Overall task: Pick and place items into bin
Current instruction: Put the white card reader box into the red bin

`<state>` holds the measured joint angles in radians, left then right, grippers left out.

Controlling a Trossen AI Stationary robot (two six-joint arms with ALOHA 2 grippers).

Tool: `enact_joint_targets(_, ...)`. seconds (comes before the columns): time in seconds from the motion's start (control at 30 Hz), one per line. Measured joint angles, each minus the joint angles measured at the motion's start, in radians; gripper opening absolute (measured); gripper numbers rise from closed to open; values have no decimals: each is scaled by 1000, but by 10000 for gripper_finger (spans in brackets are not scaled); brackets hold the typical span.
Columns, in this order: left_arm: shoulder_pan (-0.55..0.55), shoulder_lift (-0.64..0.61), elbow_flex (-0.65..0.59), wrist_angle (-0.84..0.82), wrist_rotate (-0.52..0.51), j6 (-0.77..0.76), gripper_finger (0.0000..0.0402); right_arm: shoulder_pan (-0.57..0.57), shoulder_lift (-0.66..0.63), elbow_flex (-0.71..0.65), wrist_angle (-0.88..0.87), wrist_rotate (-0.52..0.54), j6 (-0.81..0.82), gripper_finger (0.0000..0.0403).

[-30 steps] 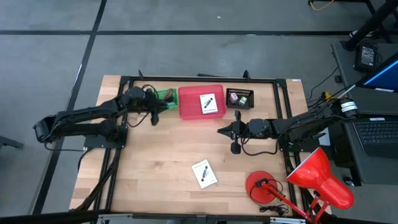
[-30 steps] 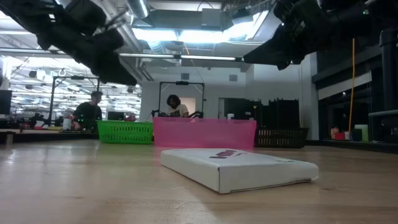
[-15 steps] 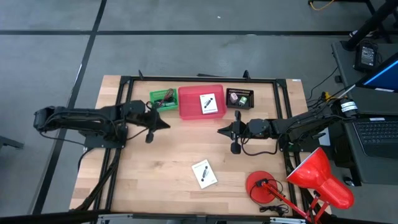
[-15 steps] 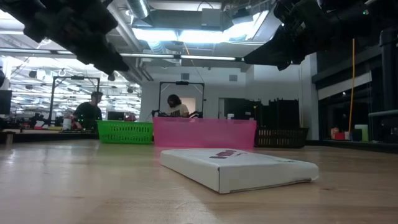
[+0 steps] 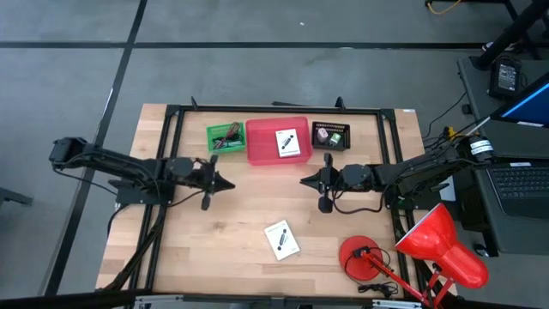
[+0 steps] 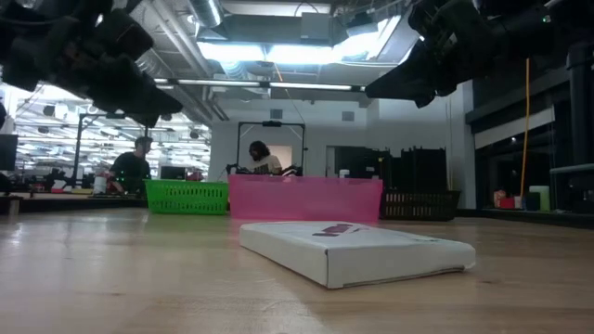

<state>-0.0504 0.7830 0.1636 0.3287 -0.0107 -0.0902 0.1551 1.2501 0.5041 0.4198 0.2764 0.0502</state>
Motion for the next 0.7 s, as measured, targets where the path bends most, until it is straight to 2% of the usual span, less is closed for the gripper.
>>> enact_joint_targets(0.2, -55, 0, -25, 39, 0, 23, 3, 0, 0, 0, 1, -18, 10, 7)
enact_joint_targets(0.43, -67, 8, -25, 41, -32, 36, 3, 34, 0, 12, -29, -15, 25, 7)
enact_joint_targets(0.7, -67, 64, -25, 69, -19, 82, 3, 149, 10, 115, -189, 116, 135, 7)
